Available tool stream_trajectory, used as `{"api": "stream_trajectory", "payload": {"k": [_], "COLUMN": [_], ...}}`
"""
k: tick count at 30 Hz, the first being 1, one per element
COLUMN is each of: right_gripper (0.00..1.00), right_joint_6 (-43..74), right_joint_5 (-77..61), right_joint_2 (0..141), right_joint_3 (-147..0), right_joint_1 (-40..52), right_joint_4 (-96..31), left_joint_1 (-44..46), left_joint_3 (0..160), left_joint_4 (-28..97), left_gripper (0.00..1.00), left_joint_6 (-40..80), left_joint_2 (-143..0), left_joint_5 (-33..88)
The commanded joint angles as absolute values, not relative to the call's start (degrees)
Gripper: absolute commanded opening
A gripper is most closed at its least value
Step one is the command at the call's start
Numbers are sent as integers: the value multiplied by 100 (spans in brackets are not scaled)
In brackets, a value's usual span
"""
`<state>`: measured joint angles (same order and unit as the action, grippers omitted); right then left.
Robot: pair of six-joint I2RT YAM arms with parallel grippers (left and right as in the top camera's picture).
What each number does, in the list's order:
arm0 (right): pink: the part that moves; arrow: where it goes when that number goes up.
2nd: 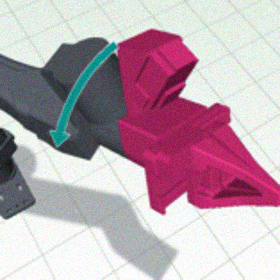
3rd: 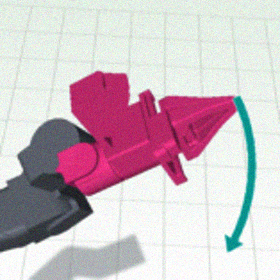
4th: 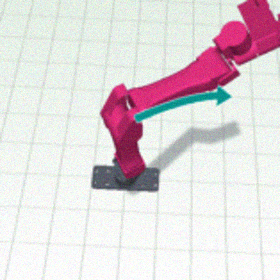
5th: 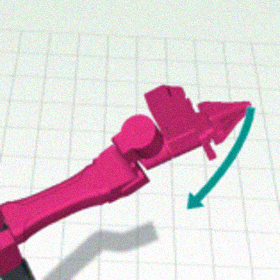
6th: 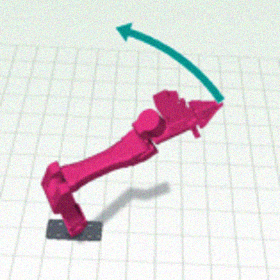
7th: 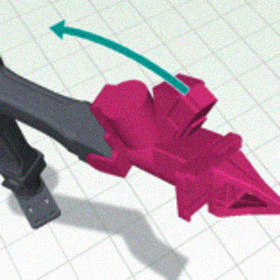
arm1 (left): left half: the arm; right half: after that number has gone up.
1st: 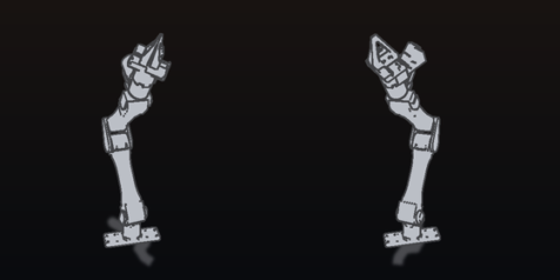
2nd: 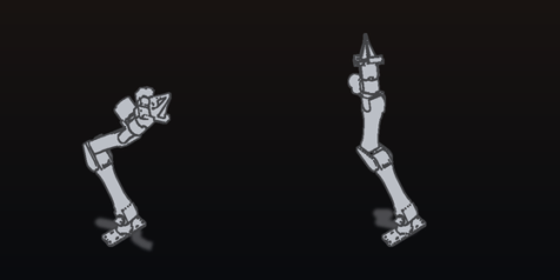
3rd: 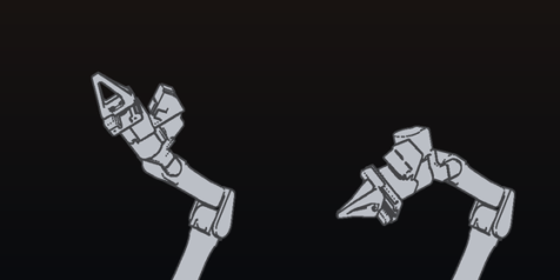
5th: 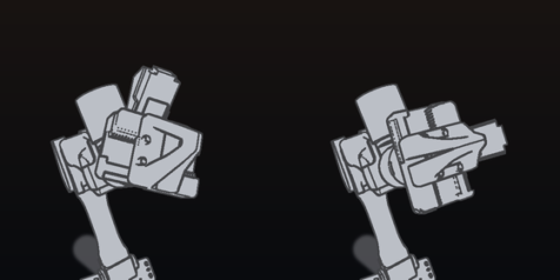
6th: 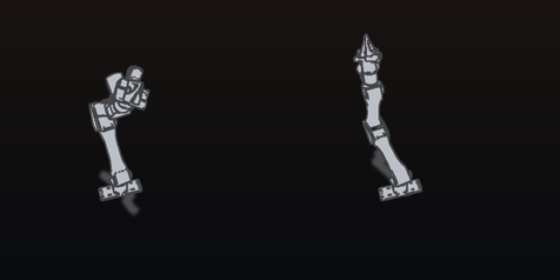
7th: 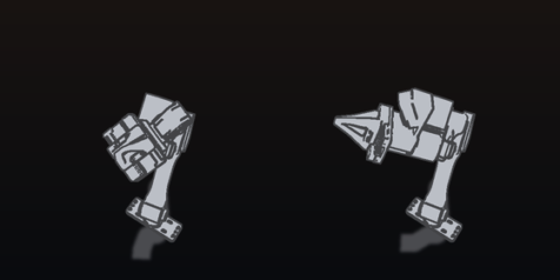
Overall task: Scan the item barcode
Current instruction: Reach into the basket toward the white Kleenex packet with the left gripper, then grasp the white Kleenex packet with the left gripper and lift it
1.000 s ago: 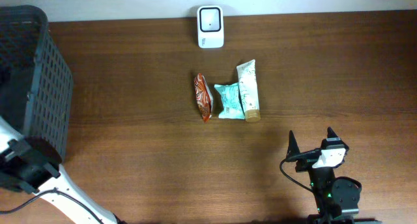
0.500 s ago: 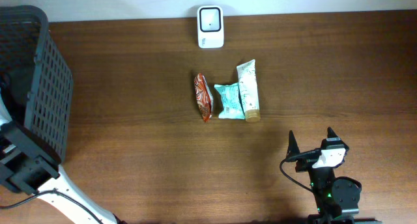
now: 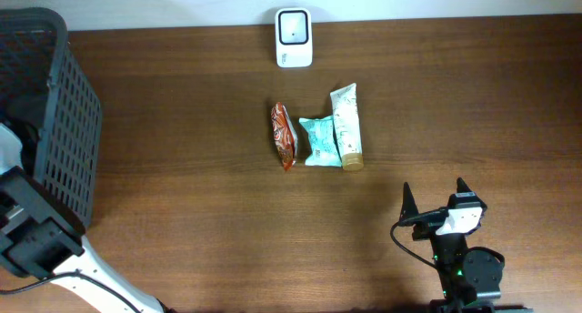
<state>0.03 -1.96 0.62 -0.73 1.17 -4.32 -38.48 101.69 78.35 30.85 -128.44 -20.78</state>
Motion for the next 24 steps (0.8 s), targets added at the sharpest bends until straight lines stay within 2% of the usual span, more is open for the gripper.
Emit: {"api": "stream_trajectory", "payload": {"k": [1, 2, 3, 9, 16, 21, 24], "right_gripper": [99, 99, 99, 99, 99, 99, 99], "right_joint_6": [25, 25, 25, 25, 25, 25, 25], "right_joint_5": [-145, -145, -145, -145, -145, -145, -145], "right_joint_2": [21, 21, 21, 21, 21, 21, 21], "right_joint_3": [-32, -32, -32, -32, -32, -32, -32], "right_joint_1": [113, 113, 110, 113, 113, 113, 113], "right_joint_4": [-454, -454, -454, -454, -454, -454, -454], "left_joint_1": [-3881, -3879, -3879, -3879, -3879, -3876, -3874], "left_joint_3": [9977, 10031, 10099, 11327, 14964, 17819, 17917], "left_joint_4": [7712, 7717, 7741, 8322, 9417, 9662, 9220], "left_gripper": [18, 2, 0, 0, 0, 0, 0], "left_joint_6": [3116, 3116, 3116, 2899, 2897, 2657, 2657], "left_joint_2": [-12993, -12993, -12993, -12993, -12993, -12877, -12057], "left_joint_5": [-2082, -2082, -2082, -2075, -1778, -460, 1028]}}
